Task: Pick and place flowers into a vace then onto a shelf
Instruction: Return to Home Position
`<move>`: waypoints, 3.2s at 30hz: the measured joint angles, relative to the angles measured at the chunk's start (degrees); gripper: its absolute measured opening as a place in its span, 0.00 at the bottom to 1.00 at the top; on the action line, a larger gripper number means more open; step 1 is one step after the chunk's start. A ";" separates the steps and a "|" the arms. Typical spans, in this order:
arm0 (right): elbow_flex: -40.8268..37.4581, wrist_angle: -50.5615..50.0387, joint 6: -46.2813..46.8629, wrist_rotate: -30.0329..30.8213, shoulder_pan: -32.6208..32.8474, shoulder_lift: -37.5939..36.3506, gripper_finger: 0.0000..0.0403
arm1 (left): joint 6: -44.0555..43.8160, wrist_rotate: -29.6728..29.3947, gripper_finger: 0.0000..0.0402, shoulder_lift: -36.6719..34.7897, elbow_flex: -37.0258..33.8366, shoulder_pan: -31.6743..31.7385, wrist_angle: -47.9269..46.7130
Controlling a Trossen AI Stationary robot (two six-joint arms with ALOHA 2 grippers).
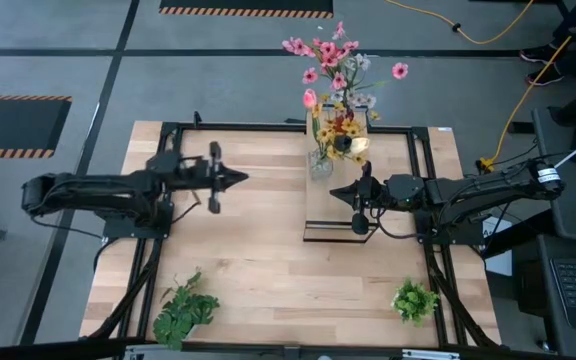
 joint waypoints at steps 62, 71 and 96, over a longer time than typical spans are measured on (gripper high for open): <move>0.00 0.00 -0.01 0.01 0.01 0.02 0.01 | -0.99 -6.44 0.01 -38.68 -22.02 -1.76 -12.12; 0.00 0.02 -0.01 0.02 -0.01 0.02 0.01 | -0.99 -6.43 0.02 -38.68 -22.02 -1.73 -12.14; 0.00 0.01 0.00 0.01 0.00 0.02 0.01 | -0.99 -6.42 0.02 -38.68 -22.02 -1.75 -12.14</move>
